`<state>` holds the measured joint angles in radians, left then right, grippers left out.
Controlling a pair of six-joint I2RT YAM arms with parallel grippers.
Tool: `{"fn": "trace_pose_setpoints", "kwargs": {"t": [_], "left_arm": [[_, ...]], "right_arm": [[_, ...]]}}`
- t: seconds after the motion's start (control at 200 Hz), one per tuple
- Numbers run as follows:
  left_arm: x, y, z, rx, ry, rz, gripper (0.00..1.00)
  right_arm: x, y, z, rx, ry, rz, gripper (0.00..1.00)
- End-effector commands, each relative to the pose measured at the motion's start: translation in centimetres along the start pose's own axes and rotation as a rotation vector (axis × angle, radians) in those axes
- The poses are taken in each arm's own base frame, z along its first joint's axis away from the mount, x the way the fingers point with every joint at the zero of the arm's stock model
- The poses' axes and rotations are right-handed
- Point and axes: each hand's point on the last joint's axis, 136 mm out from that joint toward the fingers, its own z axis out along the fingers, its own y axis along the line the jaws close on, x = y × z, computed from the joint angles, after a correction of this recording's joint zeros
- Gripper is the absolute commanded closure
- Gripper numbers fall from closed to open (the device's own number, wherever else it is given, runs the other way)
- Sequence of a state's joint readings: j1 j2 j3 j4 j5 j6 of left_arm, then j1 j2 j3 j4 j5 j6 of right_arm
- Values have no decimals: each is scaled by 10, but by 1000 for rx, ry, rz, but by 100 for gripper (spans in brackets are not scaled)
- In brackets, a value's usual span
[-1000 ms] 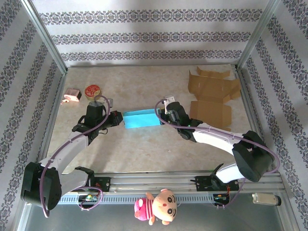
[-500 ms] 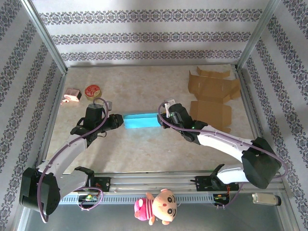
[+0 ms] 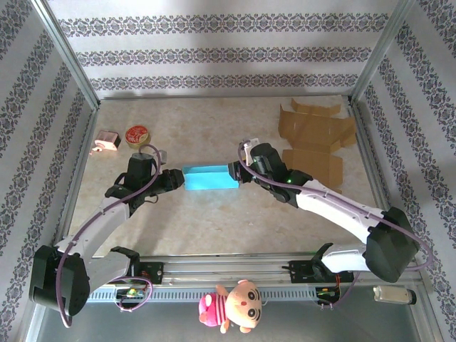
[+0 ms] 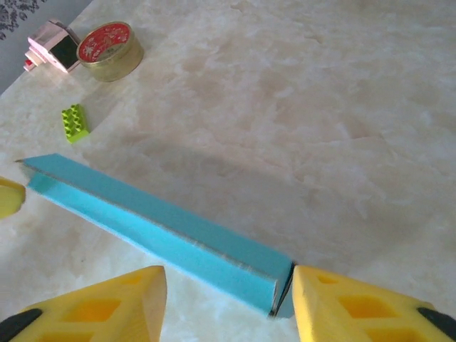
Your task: Fold the paper box
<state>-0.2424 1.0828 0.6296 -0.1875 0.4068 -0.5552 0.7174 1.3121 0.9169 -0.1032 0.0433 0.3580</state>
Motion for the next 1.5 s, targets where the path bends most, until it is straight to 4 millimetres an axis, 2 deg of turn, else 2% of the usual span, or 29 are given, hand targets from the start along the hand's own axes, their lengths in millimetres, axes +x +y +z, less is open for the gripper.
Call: {"fn": "trace_pose_setpoints", "kwargs": {"t": [0.0,0.125,0.35,0.455,0.65,0.715,0.795,0.889,1.039,1.274,1.499], "left_arm": [[-7,-14,-1,31,4,10,63],[-8,-14,1,31,6,15,63],[-8,-17,-4,38,4,23,63],[-12,-23,-18,49,-32,37,63],[-29,-32,-53,25,-133,8,59],[-36,-29,-61,-17,-155,-36,54],[-43,-26,-65,-48,-155,-87,36],[-48,-33,-59,-21,-118,-118,22],[-59,-36,-45,5,-84,-208,13],[-57,-27,-26,-11,-27,-297,14],[-46,-25,-2,19,65,-351,22]], "right_arm": [[-6,-12,0,16,61,167,48],[-3,-26,9,-21,158,371,48],[-4,-21,25,-107,262,568,44],[-3,-21,32,-127,289,663,41],[6,-23,35,-122,318,697,45],[8,-22,33,-128,319,696,43],[8,-21,31,-137,318,681,39],[11,-23,29,-130,325,669,36],[17,-31,30,-106,327,689,37],[27,-35,32,-105,329,718,58],[42,-39,36,-90,352,715,64]]}}
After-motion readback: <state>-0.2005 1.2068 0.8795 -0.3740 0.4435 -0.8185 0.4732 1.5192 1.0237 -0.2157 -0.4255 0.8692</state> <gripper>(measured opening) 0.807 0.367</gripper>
